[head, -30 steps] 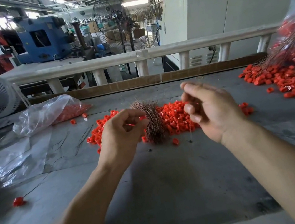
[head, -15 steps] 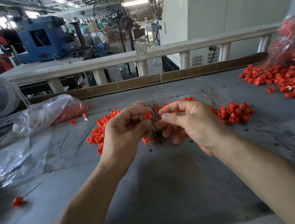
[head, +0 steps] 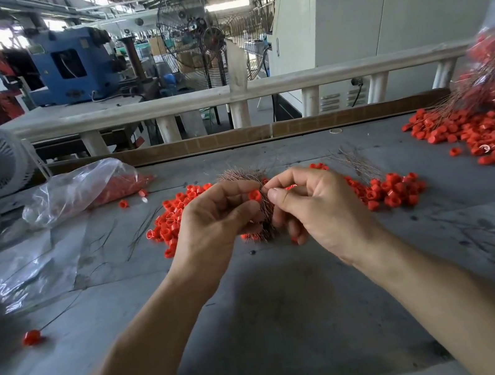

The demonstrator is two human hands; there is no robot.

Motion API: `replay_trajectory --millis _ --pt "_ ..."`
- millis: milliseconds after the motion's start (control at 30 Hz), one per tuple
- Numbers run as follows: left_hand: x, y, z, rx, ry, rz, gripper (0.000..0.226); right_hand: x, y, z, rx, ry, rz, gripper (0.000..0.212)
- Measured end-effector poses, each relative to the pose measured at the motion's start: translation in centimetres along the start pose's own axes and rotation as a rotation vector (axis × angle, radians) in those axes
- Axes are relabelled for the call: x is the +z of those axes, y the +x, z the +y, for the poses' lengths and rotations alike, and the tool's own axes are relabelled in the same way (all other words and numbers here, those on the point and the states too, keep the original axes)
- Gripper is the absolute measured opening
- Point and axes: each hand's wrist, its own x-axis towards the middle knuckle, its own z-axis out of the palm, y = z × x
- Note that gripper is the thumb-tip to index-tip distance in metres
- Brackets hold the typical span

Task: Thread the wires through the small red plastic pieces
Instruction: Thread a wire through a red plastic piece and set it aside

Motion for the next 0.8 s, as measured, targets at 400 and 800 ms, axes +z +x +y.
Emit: replay_trajectory --millis 400,800 --pt "-0.17 -0.23 0.32 0.021 0.081 -0.010 0.025 -0.08 -0.04 0.08 -0.087 -0.132 -0.013 0.017" --pt "-0.10 -0.60 0.78 0.031 0.152 -0.059 0.038 0.11 -0.06 0.10 -0.085 -0.201 -0.016 0.008"
